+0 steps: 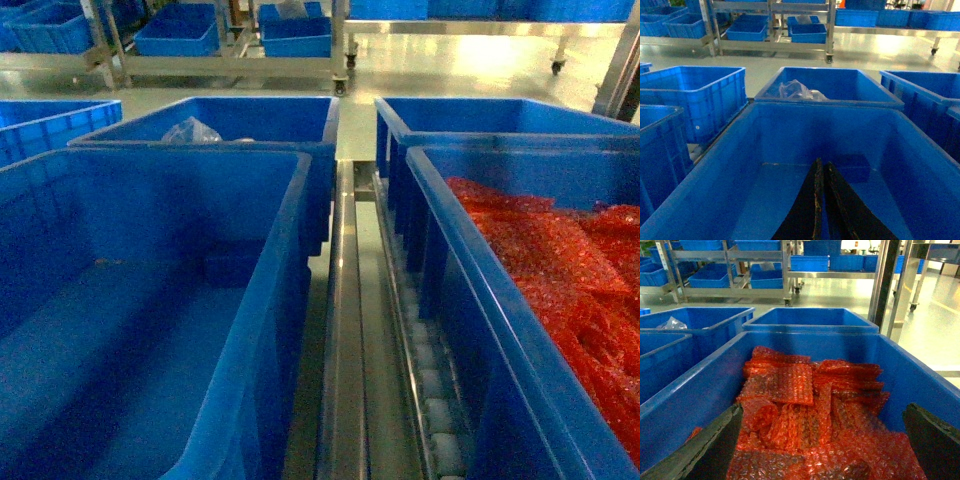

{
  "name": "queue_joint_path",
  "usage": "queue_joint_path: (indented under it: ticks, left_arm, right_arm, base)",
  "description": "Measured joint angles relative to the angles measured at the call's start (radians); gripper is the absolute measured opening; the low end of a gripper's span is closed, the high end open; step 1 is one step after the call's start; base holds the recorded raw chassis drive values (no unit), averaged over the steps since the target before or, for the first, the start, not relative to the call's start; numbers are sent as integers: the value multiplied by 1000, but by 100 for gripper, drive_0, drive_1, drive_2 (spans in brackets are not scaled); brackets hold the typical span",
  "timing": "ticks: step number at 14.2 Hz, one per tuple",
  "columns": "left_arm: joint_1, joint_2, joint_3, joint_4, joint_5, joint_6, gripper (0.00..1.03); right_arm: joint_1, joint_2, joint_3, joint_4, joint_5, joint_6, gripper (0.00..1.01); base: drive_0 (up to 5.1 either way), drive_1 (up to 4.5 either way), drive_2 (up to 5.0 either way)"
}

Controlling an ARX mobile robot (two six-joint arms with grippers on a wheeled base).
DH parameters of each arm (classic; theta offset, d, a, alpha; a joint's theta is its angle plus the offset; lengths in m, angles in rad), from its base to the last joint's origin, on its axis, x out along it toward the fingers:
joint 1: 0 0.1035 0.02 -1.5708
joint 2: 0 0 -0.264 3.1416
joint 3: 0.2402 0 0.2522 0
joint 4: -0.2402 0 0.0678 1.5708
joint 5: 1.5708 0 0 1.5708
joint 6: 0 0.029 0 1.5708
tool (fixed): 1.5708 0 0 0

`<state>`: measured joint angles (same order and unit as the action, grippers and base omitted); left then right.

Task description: Pick blue part to blue bin on bottom shelf

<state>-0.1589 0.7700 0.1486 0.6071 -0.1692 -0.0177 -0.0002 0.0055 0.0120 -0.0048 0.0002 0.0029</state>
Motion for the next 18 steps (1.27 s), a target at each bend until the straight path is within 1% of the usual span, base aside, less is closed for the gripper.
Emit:
queue_joint_path:
  ticks: [1,3,4,5,6,8,9,11,15,18]
  left_arm:
    - [17,-42,-18,-14,22,0,2]
    - [34,-86,-39,-37,44,1,2]
    - [60,-145,-66,-74,66,1,2]
    - [149,-208,-88,-116,159,2,2]
    - [163,-256,-97,-150,161,2,2]
    - [157,-303,-109,-179,169,3,2]
    - [157,-316,-138,-161,169,3,2]
    - [157,-330,-138,-176,169,3,2]
    - [157,-452,-138,-293,169,3,2]
    - [157,-524,-138,-359,169,3,2]
  right_arm:
    - [0,0,0,0,0,0,98]
    - [0,0,0,0,0,0,98]
    - [0,0,0,0,0,0,98]
    - [0,0,0,0,0,0,98]
    - [0,0,0,0,0,0,98]
    - [0,0,0,0,0,0,98]
    - [0,0,0,0,0,0,98]
    - [0,0,0,1,0,0,98]
    - [0,0,0,0,0,0,98]
    - [0,0,0,0,0,0,98]
  base:
    - [0,0,0]
    - [0,0,0]
    - [0,0,0]
    - [0,0,0]
    - [0,0,0]
    - [0,0,0]
    - [0,0,0]
    - [0,0,0]
    - [0,0,0]
    - [0,0,0]
